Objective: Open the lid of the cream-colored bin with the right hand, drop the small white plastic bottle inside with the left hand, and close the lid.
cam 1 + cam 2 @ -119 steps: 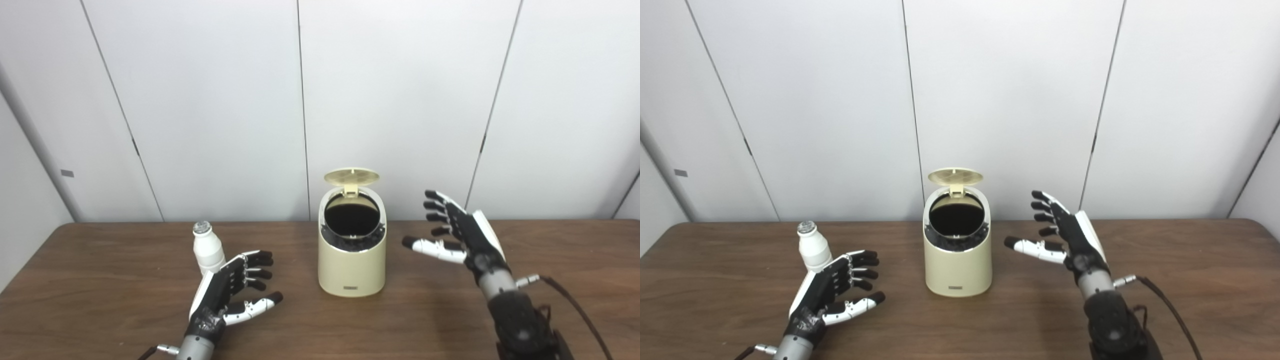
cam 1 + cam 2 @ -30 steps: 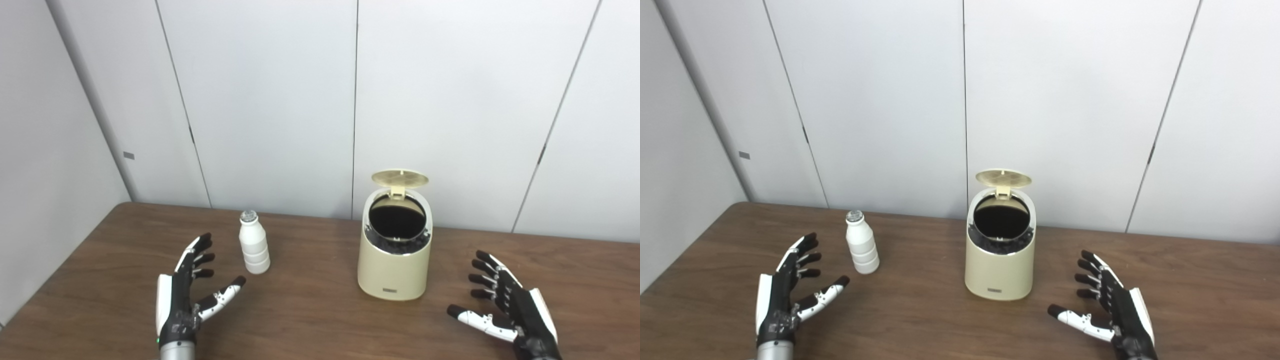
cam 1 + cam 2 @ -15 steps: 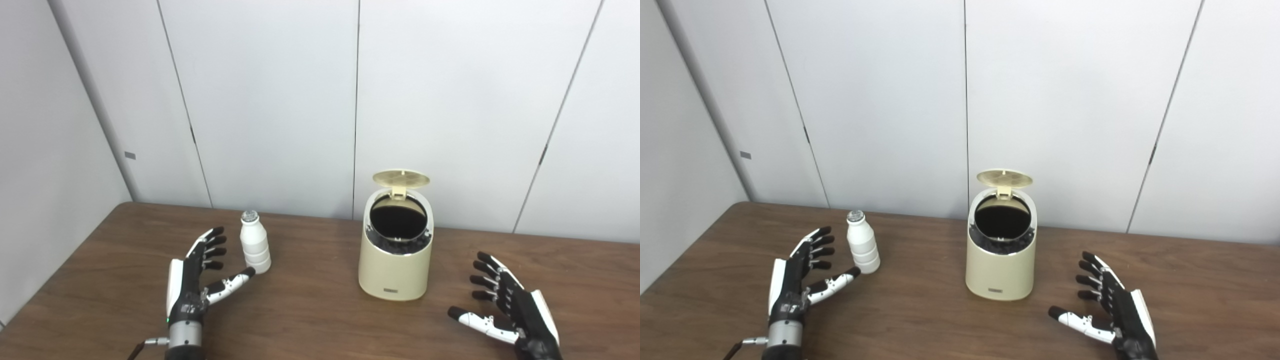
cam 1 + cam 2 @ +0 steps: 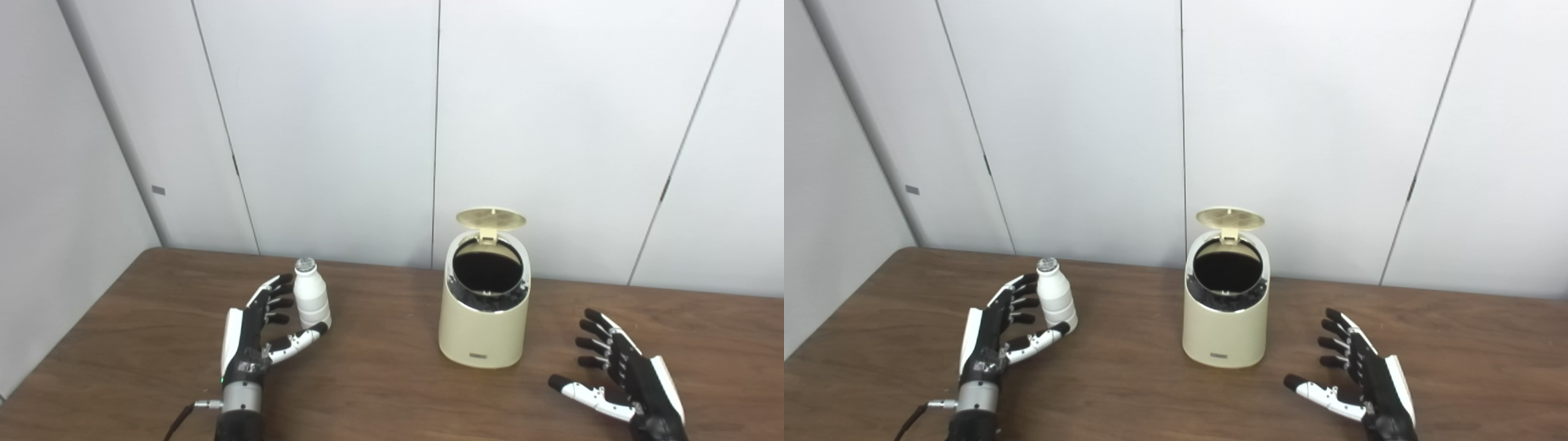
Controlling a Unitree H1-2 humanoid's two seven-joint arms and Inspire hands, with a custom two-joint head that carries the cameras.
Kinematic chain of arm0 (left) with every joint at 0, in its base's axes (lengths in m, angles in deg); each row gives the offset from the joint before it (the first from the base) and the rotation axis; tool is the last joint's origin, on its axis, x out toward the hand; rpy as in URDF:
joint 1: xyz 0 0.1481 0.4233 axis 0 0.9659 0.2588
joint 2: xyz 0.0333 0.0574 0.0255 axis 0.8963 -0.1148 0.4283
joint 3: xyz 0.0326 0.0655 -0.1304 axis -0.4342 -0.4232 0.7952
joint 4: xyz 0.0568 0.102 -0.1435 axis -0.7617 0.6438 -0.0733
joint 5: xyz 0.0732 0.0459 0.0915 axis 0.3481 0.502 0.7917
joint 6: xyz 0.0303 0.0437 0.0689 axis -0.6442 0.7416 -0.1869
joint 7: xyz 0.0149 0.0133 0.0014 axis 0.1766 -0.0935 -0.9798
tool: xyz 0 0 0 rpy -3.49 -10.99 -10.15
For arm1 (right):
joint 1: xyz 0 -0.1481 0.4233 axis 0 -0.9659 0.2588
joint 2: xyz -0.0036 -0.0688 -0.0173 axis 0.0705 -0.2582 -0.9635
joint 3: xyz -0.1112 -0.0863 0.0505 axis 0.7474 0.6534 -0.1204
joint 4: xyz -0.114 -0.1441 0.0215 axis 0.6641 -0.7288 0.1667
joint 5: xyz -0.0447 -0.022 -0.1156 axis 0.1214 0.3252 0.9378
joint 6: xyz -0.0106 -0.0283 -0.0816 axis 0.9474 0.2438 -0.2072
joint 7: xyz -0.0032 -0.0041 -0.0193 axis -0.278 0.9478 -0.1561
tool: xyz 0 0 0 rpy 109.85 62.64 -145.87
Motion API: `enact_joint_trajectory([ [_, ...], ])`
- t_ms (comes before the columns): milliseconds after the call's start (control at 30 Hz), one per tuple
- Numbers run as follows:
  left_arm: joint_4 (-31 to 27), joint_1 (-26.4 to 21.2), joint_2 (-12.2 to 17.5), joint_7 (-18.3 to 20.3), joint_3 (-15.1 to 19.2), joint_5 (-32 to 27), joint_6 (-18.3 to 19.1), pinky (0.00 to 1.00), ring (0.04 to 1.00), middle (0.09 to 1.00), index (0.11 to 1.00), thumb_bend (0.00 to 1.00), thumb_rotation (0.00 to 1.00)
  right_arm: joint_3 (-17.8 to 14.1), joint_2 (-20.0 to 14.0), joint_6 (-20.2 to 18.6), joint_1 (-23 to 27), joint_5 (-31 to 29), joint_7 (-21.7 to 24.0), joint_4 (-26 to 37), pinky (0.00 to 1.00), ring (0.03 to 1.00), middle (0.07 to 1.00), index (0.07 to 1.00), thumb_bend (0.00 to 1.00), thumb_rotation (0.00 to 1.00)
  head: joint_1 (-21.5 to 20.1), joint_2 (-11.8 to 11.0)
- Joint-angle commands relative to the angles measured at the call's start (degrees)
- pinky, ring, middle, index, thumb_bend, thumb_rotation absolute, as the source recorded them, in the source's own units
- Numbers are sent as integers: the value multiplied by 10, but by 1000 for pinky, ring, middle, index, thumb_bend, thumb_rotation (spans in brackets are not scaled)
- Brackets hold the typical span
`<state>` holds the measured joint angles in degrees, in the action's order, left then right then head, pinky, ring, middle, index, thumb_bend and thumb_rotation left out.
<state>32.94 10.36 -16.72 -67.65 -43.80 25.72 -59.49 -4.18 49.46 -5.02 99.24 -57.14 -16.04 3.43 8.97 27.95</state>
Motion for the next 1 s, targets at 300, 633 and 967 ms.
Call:
enact_joint_trajectory([
  [300,32,-35,-1,-20,-13,8,-30,606,712,764,798,777,57,3,3,2,7,9,-4,30,668,775,849,861,761,164,-4,0],
  [633,63,-51,-2,-32,-17,3,-51,593,690,747,777,764,24,3,6,-12,2,13,-3,44,665,778,850,860,758,157,-9,3],
  [967,92,-69,-11,-86,-15,20,-62,384,435,482,527,511,0,2,8,-22,-5,8,0,58,669,782,850,861,760,163,-12,9],
])
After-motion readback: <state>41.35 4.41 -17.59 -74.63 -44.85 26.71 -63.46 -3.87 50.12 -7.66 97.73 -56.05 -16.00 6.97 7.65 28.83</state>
